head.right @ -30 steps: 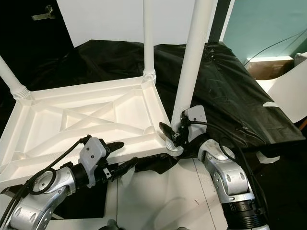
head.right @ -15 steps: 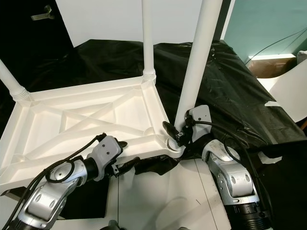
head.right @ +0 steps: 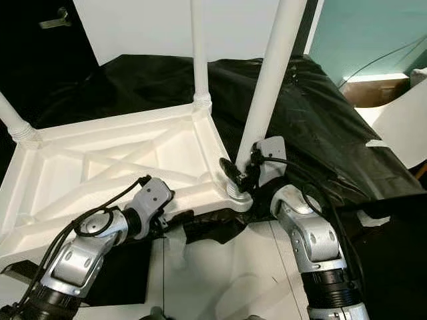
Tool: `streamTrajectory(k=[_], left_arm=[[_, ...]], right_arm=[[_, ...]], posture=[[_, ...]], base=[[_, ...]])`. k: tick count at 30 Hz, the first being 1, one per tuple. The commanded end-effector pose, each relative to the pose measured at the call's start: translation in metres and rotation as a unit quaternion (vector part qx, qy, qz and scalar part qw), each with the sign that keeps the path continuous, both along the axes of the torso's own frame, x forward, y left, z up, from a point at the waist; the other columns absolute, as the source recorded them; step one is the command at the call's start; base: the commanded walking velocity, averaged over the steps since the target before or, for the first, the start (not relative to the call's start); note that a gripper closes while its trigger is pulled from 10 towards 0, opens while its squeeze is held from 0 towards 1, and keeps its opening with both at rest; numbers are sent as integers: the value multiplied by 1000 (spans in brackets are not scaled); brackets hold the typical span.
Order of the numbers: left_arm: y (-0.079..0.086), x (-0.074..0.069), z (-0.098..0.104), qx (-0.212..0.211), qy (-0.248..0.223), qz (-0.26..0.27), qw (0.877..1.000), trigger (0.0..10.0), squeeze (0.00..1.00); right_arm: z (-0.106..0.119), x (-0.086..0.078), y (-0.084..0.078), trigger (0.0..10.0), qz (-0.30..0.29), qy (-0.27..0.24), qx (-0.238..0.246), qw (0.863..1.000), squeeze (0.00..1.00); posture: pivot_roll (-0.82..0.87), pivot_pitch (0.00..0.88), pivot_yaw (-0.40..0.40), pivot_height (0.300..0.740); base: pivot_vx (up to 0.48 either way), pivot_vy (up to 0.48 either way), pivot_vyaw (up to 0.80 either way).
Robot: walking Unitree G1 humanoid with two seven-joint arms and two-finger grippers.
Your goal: Building children table
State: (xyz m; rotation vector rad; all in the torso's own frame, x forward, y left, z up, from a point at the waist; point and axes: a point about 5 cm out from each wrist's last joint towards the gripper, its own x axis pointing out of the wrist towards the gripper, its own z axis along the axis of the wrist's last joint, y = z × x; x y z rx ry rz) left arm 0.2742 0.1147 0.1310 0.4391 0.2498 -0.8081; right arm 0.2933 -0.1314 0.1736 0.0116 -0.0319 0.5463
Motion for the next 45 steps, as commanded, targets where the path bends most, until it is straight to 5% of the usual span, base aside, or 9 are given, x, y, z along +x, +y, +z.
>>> streamTrajectory(k=[1,7,14,23,33,45], left_arm=[[26,17,7,22,-73,157,985,10000,0],[39,32,14,38,-97,194,975,10000,0],[43,25,14,30,-98,180,978,10000,0],[24,-4,18,-78,-86,112,987,10000,0],[25,-8,25,-174,-123,182,960,10000,0],[28,-6,29,-235,-178,240,925,10000,0]], right_arm=[[4,3,1,10000,3,-10,8,1000,0],[6,11,4,10000,6,-17,9,1000,0],[4,13,7,10000,8,-20,9,1000,0],[4,22,5,10000,2,-32,8,999,0],[2,39,3,10000,-4,-49,-5,999,0],[-6,40,14,10000,-2,-69,15,998,0]], posture=[[85,22,-2,740],[93,11,-7,740],[97,9,-8,740],[123,7,-20,740],[136,7,-28,740],[128,0,-26,740]], base=[[0,0,0],[0,0,0],[0,0,0],[0,0,0],[0,0,0],[0,0,0]])
